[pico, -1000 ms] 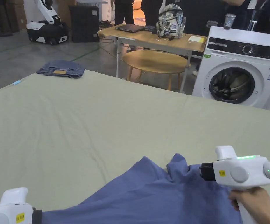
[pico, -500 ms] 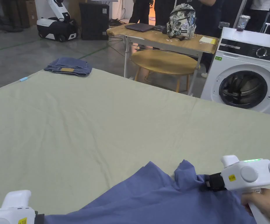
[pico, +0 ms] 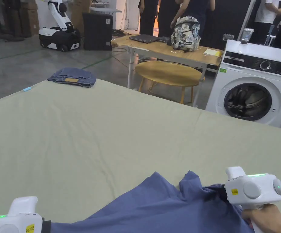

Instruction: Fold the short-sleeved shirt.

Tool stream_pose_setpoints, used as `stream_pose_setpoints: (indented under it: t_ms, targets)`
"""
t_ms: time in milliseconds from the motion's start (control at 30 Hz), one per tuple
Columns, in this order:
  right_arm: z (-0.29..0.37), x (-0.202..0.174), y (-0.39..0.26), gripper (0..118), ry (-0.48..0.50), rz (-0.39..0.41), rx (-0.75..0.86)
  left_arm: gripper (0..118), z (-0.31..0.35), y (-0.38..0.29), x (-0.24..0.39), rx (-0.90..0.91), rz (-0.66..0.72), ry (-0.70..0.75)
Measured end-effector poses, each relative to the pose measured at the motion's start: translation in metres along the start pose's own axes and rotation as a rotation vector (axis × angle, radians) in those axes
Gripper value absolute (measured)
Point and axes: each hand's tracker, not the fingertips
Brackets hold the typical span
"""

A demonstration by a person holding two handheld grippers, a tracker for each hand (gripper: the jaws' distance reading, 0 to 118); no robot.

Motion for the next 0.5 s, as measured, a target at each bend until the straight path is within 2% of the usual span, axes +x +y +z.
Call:
stream_pose_setpoints:
  t_ms: [200, 267, 400, 500]
  targets:
    - [0.08, 0.005, -0.001, 2, -0.06, -0.057, 0.18, 0, 0.023, 0.011, -0.001, 0.118, -0.003, -0.076]
    - [0.114, 0.005, -0.001, 2, -0.109, -0.066, 0.244, 0, 0.041, 0.025, 0.009, 0.163, -0.036, -0.1]
    - [0.178, 0.017, -0.001, 2, -0.174, -0.152, 0.343, 0, 0.065, 0.056, 0.024, 0.258, -0.077, -0.151]
    - [0.23, 0.029, 0.002, 2, -0.251, -0.17, 0.431, 0, 0.092, 0.087, 0.046, 0.332, -0.114, -0.181]
